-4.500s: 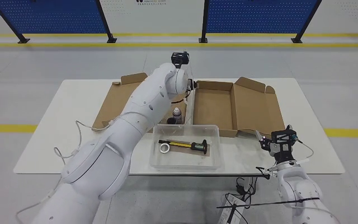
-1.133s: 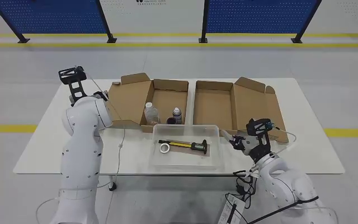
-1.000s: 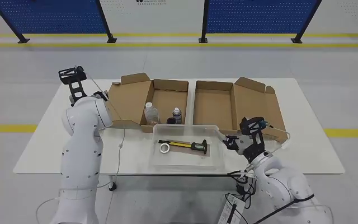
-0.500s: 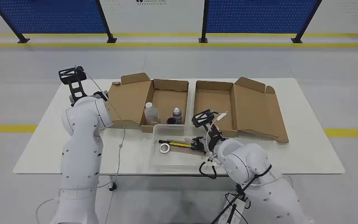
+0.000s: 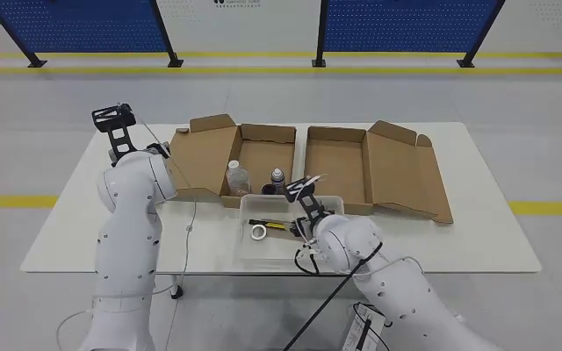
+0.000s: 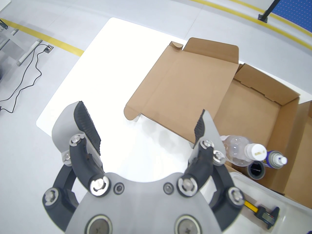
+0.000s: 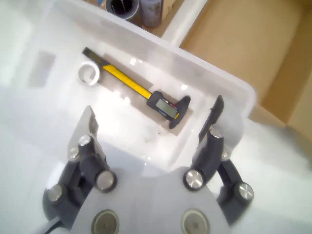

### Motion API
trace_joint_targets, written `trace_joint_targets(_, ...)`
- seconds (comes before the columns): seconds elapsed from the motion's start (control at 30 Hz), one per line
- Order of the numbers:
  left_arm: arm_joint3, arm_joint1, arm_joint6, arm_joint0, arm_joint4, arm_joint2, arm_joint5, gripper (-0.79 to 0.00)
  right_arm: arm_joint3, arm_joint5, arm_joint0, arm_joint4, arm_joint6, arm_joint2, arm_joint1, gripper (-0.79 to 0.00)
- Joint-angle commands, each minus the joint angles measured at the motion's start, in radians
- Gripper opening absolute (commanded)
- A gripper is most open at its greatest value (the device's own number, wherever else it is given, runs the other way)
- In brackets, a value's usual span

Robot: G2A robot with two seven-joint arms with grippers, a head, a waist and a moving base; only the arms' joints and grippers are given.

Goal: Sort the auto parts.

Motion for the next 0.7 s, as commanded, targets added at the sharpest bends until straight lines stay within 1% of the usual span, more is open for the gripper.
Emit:
trace_joint_targets(0.0, 0.000, 0.000, 0.000, 0.000, 0.000, 0.000, 0.000, 0.000, 0.023, 0.021, 0.012, 0.000, -0.003, -0.018, -0.009, 0.000)
trace_joint_targets(0.23, 0.000, 0.000, 0.000, 0.000, 0.000, 0.000, 0.000, 0.000, 0.084, 0.082, 0.046, -0.004, -0.023, -0.061, -0.041, 0.000)
trace_joint_targets(0.43, 0.000, 0.000, 0.000, 0.000, 0.000, 0.000, 0.000, 0.000, 0.116, 0.132, 0.050, 0.010, -0.055, -0.073, -0.063, 0.000)
trace_joint_targets(0.53, 0.000, 0.000, 0.000, 0.000, 0.000, 0.000, 0.000, 0.000, 0.124, 0.138, 0.049, 0.026, -0.076, -0.073, -0.072, 0.000)
trace_joint_targets(0.67, 0.000, 0.000, 0.000, 0.000, 0.000, 0.000, 0.000, 0.000, 0.130, 0.121, 0.045, 0.049, -0.096, -0.068, -0.077, 0.000)
